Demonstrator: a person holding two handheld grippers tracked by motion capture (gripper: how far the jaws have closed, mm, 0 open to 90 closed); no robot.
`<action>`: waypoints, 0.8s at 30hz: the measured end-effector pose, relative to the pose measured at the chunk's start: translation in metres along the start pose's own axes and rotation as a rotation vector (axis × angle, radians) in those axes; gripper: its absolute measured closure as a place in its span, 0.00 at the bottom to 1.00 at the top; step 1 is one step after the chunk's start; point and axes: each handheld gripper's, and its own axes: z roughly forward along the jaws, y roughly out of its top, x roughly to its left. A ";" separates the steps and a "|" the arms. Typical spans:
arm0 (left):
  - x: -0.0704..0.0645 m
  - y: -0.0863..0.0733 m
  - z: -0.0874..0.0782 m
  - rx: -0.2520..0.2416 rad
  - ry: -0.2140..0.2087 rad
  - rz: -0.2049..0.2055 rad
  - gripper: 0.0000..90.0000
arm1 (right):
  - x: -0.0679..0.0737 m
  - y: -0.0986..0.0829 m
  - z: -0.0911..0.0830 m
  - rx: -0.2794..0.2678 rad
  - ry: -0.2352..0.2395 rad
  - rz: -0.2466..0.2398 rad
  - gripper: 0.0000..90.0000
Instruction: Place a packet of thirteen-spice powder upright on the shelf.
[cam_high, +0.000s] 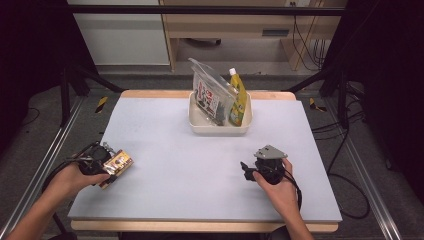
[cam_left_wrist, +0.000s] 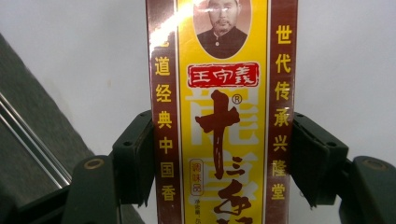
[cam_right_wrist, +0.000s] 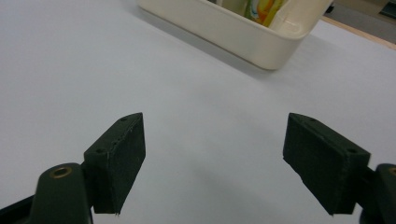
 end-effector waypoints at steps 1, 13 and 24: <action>-0.004 0.006 -0.004 -0.020 0.010 0.029 0.35 | 0.004 0.003 0.001 -0.001 0.018 0.010 0.22; -0.078 0.097 -0.015 -0.202 -0.008 0.292 0.35 | 0.024 0.043 0.003 -0.035 0.214 0.109 0.29; -0.128 0.150 -0.004 -0.283 0.025 0.467 0.35 | 0.012 0.070 0.004 -0.023 0.308 0.197 0.43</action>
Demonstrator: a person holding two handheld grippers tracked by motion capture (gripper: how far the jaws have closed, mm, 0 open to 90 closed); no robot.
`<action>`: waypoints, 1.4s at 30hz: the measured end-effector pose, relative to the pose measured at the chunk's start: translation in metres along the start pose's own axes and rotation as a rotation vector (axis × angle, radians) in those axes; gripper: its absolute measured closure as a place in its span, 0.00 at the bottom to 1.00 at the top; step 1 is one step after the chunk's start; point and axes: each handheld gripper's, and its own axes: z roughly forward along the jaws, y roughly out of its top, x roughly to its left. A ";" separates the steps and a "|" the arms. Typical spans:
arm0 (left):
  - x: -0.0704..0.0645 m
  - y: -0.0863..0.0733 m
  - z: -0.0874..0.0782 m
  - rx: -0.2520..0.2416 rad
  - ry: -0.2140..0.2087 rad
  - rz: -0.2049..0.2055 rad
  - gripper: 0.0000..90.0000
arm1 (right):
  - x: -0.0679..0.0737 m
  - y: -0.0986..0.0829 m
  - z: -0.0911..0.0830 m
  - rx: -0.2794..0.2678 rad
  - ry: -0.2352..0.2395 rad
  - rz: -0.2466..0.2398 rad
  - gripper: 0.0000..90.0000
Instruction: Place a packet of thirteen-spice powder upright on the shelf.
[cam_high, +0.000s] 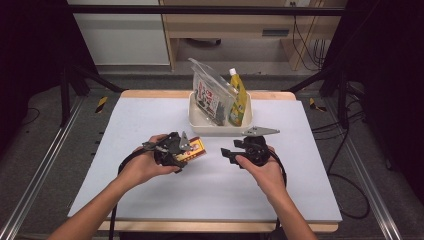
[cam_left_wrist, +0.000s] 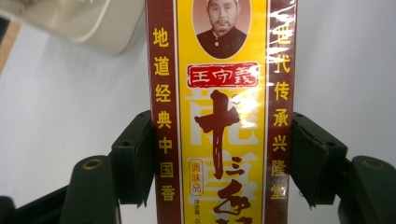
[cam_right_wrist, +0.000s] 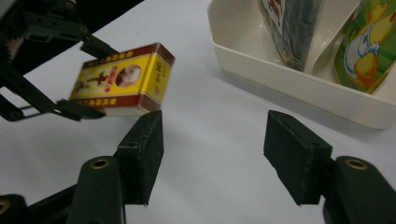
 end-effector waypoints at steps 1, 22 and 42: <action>-0.001 0.002 0.001 -0.006 0.005 0.006 0.35 | 0.000 0.000 0.000 0.000 0.000 0.000 0.43; -0.022 0.013 -0.001 -0.186 0.081 0.035 0.35 | 0.009 0.026 0.015 0.034 0.152 0.028 0.49; -0.031 0.019 -0.011 -0.289 0.102 0.034 0.35 | 0.007 0.031 0.028 0.079 0.257 0.118 0.59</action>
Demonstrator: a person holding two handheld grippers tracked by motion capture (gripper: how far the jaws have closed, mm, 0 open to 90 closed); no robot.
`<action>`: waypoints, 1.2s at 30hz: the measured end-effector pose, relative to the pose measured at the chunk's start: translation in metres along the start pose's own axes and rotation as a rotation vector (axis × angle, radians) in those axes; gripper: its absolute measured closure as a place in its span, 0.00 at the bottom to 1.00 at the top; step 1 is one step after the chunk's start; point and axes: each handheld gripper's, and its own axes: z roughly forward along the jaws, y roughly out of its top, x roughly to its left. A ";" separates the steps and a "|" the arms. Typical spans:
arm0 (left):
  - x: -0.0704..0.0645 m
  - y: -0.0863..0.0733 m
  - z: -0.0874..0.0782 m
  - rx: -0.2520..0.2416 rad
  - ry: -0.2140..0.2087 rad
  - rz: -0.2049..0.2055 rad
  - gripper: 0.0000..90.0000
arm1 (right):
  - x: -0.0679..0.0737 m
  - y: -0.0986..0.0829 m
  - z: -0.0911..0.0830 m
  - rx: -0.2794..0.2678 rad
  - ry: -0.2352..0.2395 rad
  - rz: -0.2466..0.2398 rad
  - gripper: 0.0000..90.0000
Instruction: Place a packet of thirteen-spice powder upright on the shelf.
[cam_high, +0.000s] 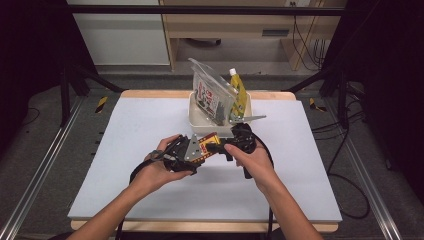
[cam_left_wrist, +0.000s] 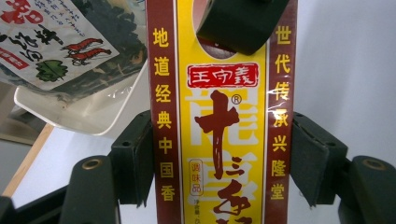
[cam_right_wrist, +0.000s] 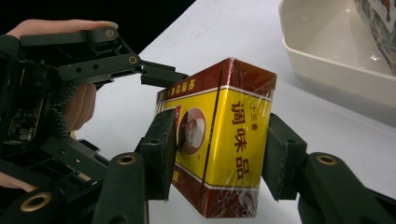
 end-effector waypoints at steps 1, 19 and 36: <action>0.000 0.000 0.000 0.000 0.000 0.000 0.35 | 0.000 0.000 0.000 0.001 0.004 0.007 0.61; 0.006 -0.008 0.004 -0.003 -0.029 -0.096 0.17 | -0.003 0.008 -0.034 -0.025 -0.165 0.054 0.76; 0.016 -0.045 -0.007 0.031 -0.033 -0.234 0.10 | -0.032 0.012 -0.105 -0.011 -0.427 0.038 0.76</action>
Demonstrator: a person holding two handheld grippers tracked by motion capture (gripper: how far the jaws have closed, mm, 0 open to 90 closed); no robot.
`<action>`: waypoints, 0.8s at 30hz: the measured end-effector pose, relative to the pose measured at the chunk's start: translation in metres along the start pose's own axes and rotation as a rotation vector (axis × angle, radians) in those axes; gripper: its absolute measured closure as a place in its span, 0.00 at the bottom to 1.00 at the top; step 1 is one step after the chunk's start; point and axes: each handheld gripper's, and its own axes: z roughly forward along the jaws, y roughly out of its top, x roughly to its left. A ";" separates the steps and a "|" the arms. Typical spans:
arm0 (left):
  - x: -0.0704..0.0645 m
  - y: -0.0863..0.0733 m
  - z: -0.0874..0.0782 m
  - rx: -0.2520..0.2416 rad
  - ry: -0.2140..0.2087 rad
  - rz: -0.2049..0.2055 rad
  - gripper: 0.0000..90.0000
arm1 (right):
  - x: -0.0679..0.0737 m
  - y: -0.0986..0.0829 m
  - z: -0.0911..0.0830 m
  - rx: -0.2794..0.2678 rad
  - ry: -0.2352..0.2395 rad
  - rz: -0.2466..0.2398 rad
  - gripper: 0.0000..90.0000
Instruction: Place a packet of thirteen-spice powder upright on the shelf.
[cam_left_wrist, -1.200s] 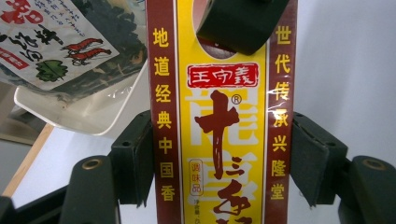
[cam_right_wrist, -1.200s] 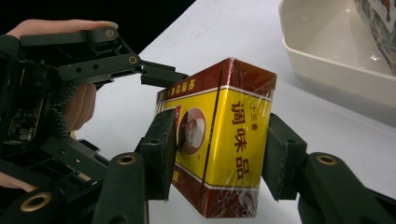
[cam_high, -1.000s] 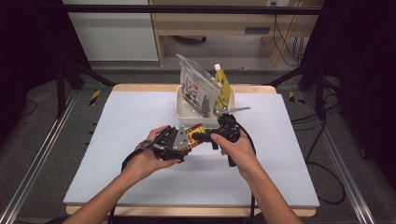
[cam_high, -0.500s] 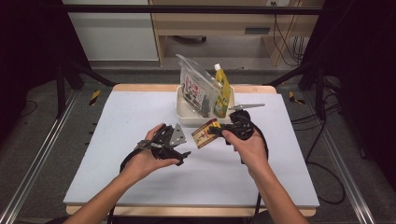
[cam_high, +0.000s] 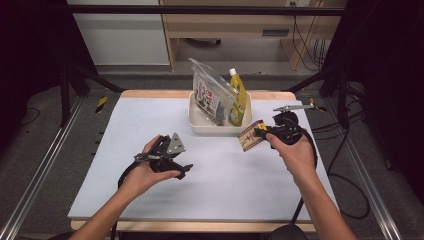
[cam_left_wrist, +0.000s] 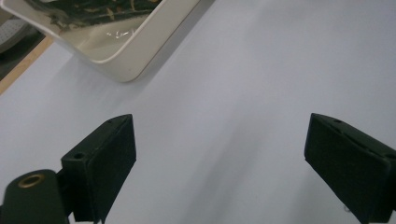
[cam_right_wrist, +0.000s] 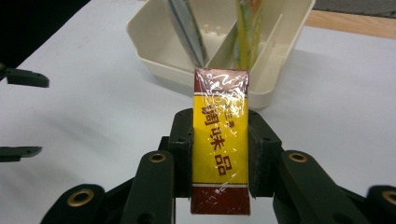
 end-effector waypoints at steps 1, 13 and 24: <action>0.000 0.000 0.000 0.000 0.000 0.000 0.10 | -0.002 0.001 -0.001 -0.001 -0.007 -0.004 0.76; 0.004 -0.047 -0.006 -0.003 0.032 -0.133 0.09 | -0.010 0.029 -0.005 0.027 -0.099 -0.012 0.76; 0.007 -0.077 -0.018 0.039 0.094 -0.177 0.07 | -0.016 0.058 -0.006 0.040 -0.140 0.007 0.76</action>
